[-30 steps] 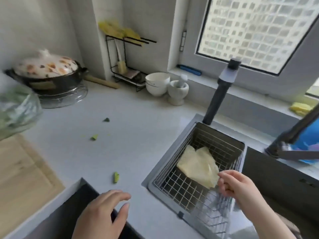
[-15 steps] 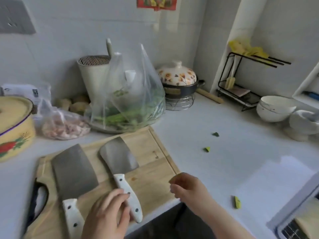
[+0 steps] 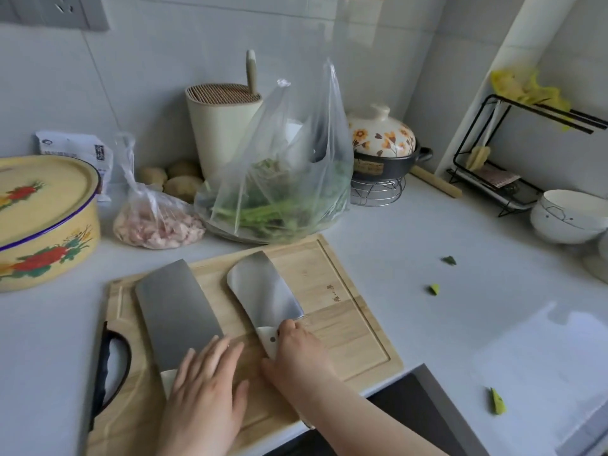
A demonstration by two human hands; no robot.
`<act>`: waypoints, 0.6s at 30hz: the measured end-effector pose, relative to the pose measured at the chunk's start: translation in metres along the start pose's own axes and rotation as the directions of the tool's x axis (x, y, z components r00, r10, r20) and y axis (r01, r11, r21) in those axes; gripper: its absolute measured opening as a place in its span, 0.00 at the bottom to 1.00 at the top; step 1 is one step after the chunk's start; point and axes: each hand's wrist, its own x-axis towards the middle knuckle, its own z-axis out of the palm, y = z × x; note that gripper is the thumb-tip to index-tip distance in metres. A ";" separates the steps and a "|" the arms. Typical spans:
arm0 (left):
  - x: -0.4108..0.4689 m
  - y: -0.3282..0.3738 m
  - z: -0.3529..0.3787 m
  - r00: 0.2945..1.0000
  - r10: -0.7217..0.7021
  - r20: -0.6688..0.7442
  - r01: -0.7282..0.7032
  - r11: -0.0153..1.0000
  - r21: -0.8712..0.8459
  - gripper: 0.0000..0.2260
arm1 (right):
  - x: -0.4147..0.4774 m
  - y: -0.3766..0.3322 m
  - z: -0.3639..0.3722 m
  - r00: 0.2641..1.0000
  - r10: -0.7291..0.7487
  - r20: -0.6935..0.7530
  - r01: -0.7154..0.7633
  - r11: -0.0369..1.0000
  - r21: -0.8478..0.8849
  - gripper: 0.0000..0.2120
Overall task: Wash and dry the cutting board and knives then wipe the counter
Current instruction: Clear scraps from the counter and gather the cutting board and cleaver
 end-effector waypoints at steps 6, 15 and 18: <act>0.000 -0.002 -0.004 0.999 0.050 -0.006 -0.050 0.999 -0.003 0.25 | 0.003 0.010 -0.013 0.997 0.078 -0.010 -0.078 0.996 0.035 0.17; 0.007 0.013 0.001 0.987 0.140 -0.079 -0.142 0.990 -0.024 0.22 | -0.027 0.040 -0.027 0.988 0.073 -0.136 -0.047 0.982 0.182 0.17; 0.011 0.026 0.009 0.960 0.219 -0.174 -0.228 0.973 -0.030 0.20 | -0.046 0.056 -0.034 0.969 0.104 -0.222 -0.068 0.984 0.162 0.11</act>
